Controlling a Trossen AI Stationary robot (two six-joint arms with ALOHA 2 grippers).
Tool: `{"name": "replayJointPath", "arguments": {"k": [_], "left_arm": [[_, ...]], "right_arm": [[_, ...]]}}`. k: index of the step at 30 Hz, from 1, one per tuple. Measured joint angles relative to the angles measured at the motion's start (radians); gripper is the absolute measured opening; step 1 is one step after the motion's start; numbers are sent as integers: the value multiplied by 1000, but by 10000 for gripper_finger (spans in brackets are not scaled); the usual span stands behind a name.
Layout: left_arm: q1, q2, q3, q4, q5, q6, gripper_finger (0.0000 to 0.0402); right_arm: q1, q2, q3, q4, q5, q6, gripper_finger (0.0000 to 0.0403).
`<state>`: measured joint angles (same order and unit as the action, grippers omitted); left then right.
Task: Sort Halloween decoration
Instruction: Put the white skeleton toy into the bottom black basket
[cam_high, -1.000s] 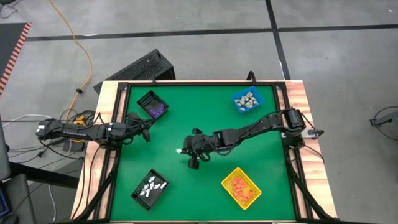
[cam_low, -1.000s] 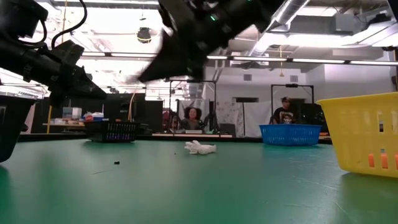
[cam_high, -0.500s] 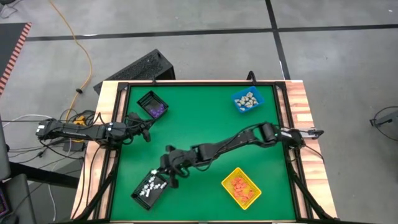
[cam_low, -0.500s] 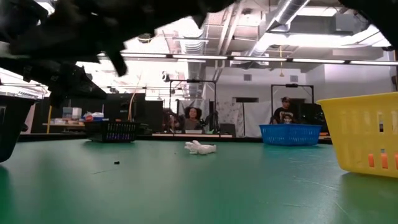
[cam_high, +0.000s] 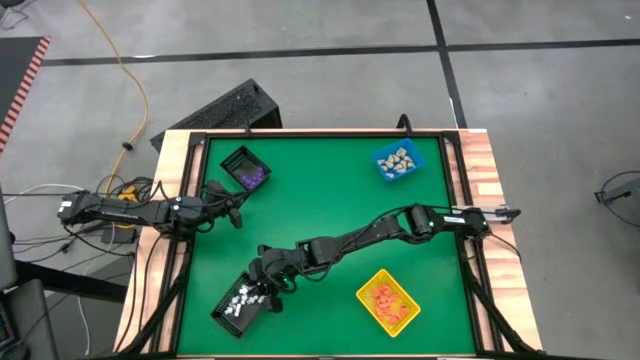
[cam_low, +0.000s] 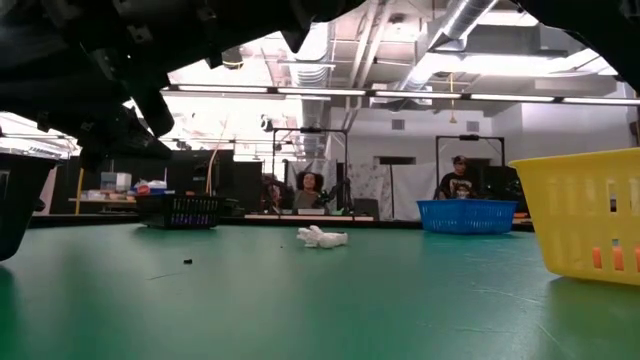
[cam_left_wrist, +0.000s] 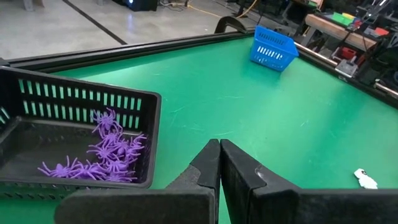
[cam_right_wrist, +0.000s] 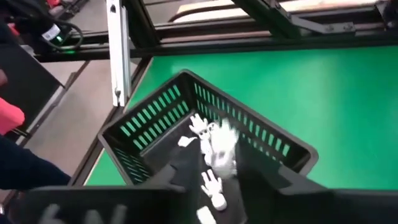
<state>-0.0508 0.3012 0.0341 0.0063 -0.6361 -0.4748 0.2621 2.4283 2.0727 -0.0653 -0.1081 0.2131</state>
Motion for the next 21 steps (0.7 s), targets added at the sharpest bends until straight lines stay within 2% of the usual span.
{"name": "replayJointPath", "arguments": {"k": [5, 8, 14, 21], "left_arm": [[0, 0, 0, 0, 0, 0, 0], [0, 0, 0, 0, 0, -1, 0], [0, 0, 0, 0, 0, -5, 0], [0, 0, 0, 0, 1, -8, 0]], "right_arm": [[0, 0, 0, -25, 0, 34, 188], [-6, -3, 0, -54, 0, 82, 212], [-35, -121, -1, -211, -2, 12, 206], [-99, -408, 0, -556, 1, -188, 180]]}}
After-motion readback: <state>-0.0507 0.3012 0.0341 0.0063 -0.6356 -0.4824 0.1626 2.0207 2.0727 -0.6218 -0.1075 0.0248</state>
